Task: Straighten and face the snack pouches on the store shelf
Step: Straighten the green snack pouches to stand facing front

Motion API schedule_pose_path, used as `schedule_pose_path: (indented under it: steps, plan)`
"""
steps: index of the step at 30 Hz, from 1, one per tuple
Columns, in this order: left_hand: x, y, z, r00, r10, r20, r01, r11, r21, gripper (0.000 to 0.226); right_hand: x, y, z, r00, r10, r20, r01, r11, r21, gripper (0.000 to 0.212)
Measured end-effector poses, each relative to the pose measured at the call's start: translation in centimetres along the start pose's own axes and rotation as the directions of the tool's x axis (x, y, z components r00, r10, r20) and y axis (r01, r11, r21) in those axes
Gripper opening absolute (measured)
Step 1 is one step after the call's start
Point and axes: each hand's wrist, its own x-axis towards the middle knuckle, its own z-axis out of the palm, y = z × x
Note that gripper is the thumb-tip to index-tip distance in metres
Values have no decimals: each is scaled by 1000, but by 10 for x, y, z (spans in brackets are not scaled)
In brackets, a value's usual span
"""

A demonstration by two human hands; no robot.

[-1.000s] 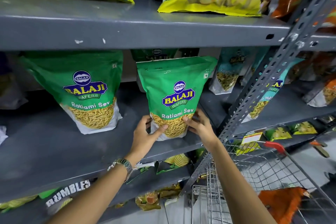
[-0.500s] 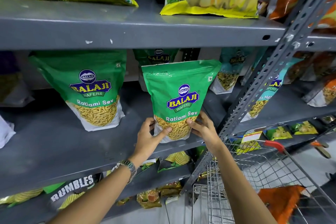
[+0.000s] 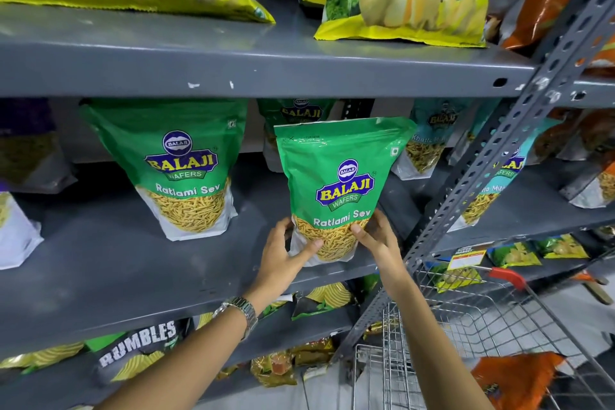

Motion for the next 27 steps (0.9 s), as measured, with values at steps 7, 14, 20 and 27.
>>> schedule_pose_path:
  steps: [7,14,20,27]
  plan:
    - [-18,-5,-54,839,241,-488,-283,959,-13,47,-58,27,74,812,-458,-361,379,885,-271,18]
    - [6,-26,-170,743,154,-651,-175,984,33,105,-20,21,195,955,-136,265,198,954,-225,57]
    - [32,-36,-233,988,19,-151,-6,997,83,120,54,3,222,969,2,246,35,989,-145,93]
    - [32,-39,-230,985,19,-173,1,993,120,61,59,8,217,938,-1,347,57,987,-153,62]
